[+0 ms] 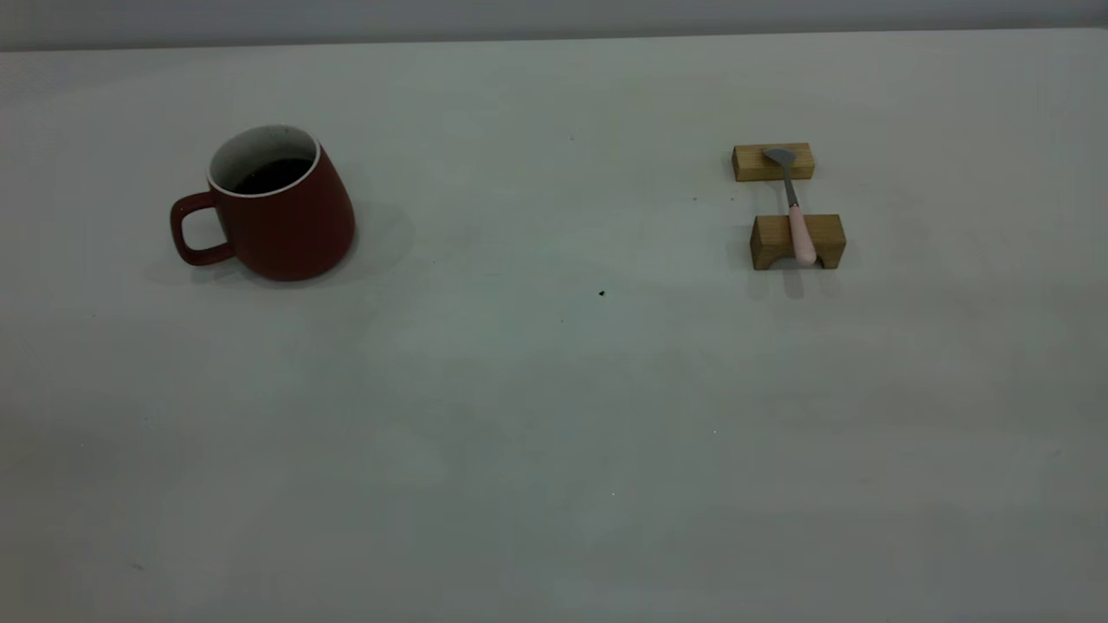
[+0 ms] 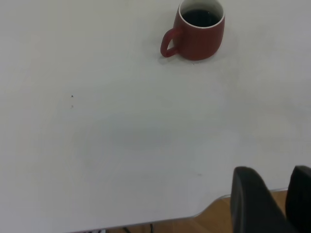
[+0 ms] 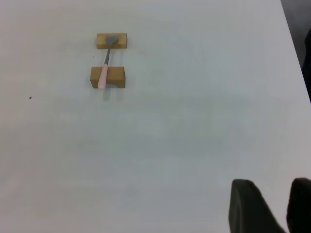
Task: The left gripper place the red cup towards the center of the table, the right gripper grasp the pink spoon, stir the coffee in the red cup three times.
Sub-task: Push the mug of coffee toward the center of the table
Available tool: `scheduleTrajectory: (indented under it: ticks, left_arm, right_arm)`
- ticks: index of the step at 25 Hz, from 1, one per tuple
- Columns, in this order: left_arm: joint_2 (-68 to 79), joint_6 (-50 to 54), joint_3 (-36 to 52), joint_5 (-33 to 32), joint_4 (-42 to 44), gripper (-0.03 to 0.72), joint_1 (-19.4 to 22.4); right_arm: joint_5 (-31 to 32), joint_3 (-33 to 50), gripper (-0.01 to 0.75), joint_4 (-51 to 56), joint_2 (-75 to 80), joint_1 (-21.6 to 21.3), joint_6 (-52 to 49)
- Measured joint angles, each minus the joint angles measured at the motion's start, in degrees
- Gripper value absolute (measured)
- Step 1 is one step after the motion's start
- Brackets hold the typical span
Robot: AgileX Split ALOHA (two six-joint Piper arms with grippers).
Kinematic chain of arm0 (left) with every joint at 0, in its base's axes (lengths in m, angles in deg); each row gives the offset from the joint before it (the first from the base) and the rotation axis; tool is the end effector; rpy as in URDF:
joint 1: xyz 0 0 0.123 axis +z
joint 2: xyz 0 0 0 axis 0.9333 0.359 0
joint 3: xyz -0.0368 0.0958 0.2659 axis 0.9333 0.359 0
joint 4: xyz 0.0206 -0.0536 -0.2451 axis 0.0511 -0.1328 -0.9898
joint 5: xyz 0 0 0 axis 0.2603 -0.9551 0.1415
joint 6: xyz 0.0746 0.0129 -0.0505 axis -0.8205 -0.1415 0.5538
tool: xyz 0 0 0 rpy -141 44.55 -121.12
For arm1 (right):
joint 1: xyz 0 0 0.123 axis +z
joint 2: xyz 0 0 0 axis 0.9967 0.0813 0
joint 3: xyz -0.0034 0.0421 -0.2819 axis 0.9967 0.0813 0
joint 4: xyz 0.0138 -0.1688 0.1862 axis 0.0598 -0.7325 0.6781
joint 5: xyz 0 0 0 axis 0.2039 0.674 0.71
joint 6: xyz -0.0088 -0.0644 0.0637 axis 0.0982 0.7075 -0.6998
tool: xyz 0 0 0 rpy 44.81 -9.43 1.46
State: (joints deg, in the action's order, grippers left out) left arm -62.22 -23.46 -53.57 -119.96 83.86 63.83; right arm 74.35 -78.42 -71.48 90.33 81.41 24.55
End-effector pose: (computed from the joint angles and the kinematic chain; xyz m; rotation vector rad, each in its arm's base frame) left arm -0.0093 0.0003 0.2677 0.1071 2.1067 -0.0553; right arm -0.0021 0.0054 0.2628 -0.0247 2.1675 -0.0133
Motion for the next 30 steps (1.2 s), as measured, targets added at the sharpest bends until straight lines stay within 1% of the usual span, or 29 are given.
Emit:
scheduleTrajectory:
  ticks: [27, 30]
  left_arm:
    - [0.0, 0.0, 0.0, 0.0, -0.2, 0.247, 0.0]
    - [1.9, 1.0, -0.4, 0.0, -0.2, 0.247, 0.0]
  right_arm:
    - [0.0, 0.0, 0.238, 0.0, 0.0, 0.0, 0.0]
    - [0.0, 0.0, 0.238, 0.0, 0.0, 0.0, 0.0]
